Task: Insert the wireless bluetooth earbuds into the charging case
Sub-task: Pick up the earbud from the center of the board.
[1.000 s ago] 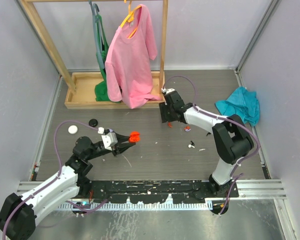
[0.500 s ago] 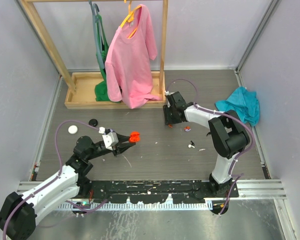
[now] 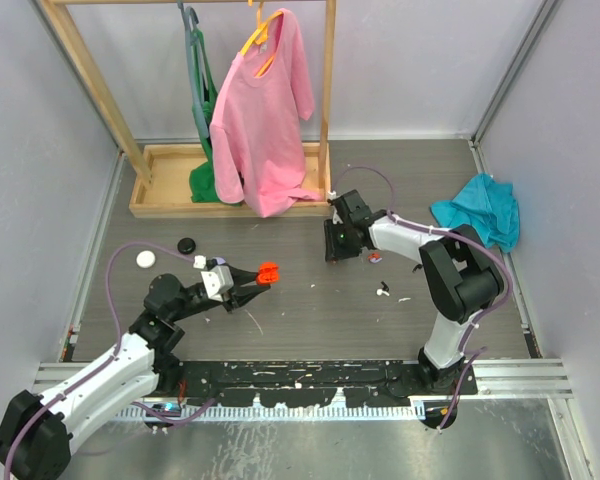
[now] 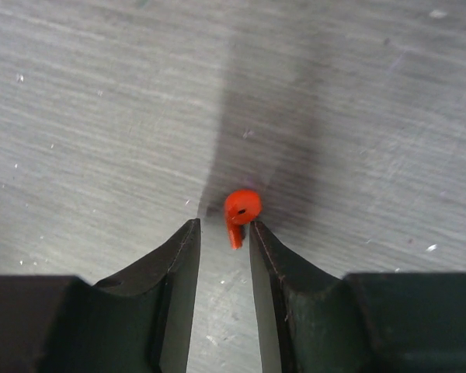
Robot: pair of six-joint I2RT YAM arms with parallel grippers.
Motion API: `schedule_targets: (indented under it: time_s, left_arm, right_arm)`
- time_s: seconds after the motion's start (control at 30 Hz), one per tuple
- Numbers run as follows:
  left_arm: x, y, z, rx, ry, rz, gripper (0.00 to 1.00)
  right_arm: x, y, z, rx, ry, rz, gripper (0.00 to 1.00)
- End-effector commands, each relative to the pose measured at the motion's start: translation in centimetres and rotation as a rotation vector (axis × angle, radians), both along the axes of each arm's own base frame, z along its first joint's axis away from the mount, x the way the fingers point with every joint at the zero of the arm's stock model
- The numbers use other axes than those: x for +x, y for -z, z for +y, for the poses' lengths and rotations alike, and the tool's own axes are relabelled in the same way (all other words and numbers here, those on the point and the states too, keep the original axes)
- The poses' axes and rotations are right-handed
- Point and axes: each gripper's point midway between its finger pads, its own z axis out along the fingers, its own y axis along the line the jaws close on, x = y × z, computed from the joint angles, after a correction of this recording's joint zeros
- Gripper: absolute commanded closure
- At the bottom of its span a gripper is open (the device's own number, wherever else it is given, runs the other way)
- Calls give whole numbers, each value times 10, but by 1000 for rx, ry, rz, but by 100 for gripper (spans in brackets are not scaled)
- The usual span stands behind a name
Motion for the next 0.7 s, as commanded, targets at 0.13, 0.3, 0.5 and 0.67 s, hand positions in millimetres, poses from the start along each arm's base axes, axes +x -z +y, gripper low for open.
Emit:
schedule_targets:
  time_s: [0.13,0.3,0.5,0.67]
  left_arm:
    - [-3,-20,-2,-42,12,-51,100]
    - [-3,-20,-2,-42,16,-46,100]
    - [-2,-18,-3,-38,16,-39,100]
    - [-3,-20,-2,-40,15,-42,100]
  right_arm:
    - [-32,-18,9,19,-55,55,62]
    - [-13,-34,-3,-53,-23,-33,61]
    - [9,-44,7,-73,-44,-50,60]
    - [13,-32,9,-101,-49,-3,60]
